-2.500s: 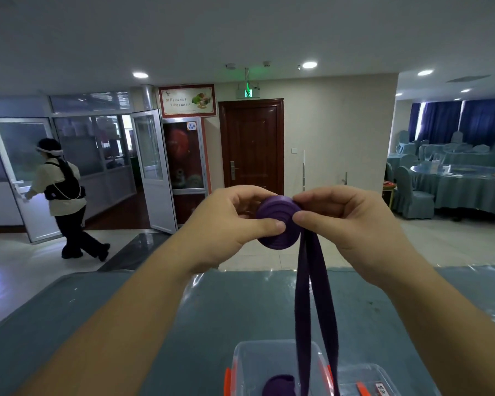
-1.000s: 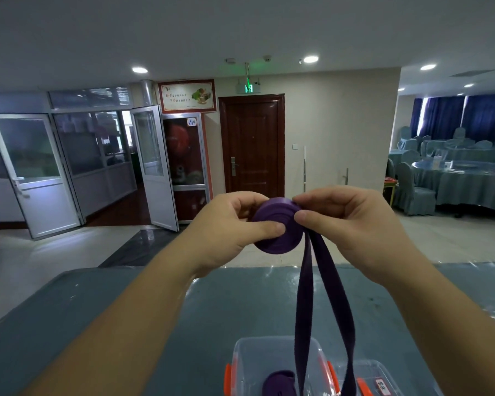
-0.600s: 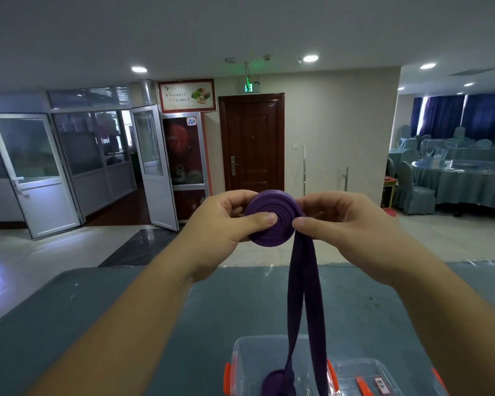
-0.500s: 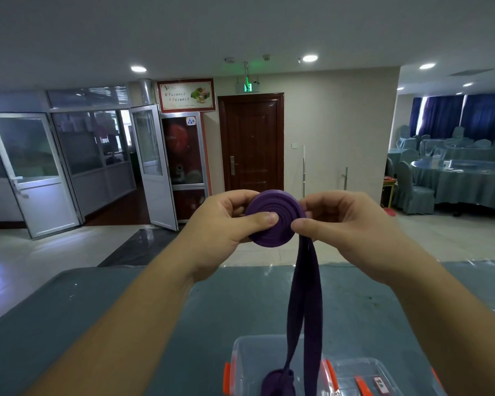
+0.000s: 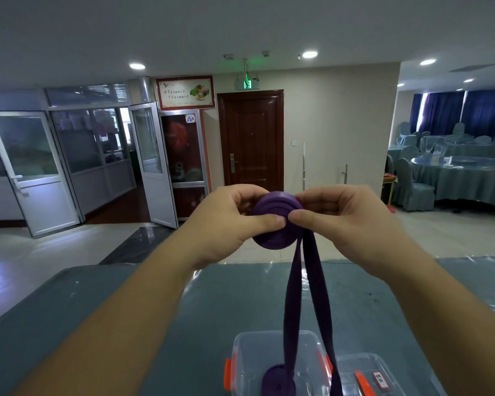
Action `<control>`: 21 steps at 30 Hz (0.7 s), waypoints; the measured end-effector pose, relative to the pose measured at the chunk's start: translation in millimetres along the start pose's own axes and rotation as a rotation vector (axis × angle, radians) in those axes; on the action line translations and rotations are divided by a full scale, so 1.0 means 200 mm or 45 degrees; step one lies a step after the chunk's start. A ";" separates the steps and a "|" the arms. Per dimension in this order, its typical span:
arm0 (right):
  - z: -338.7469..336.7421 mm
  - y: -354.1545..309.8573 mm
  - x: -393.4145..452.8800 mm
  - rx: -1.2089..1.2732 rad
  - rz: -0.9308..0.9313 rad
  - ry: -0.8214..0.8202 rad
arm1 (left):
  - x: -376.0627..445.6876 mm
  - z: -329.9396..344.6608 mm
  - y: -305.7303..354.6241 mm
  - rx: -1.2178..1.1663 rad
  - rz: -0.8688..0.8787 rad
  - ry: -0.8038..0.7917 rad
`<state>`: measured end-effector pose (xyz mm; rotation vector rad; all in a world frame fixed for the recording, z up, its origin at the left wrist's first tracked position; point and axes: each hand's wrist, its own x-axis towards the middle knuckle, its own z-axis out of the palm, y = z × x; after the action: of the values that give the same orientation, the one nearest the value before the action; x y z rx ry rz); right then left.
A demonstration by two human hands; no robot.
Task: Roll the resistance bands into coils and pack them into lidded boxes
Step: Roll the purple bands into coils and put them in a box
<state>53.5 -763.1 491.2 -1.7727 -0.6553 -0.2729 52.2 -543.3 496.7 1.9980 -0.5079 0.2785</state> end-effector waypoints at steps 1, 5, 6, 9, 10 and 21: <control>0.00 0.01 0.00 0.079 0.007 0.041 | 0.00 0.01 -0.01 -0.067 0.001 0.038; -0.01 0.03 -0.01 0.145 0.065 0.016 | -0.01 0.04 -0.04 -0.316 -0.080 0.089; -0.02 0.04 -0.02 0.091 0.071 -0.029 | -0.01 0.03 -0.04 -0.260 -0.079 0.054; -0.01 0.04 -0.02 -0.020 0.067 -0.068 | -0.01 0.00 -0.03 -0.031 -0.064 -0.034; 0.00 0.04 -0.02 -0.006 0.056 -0.038 | 0.00 -0.01 -0.03 -0.031 -0.062 -0.030; -0.04 0.00 -0.02 -0.087 0.059 -0.125 | -0.02 0.01 -0.06 -0.203 -0.087 -0.095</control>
<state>50.6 -771.3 492.1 -1.8737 -0.6806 -0.1794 53.9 -539.9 484.7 1.8714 -0.4922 0.1176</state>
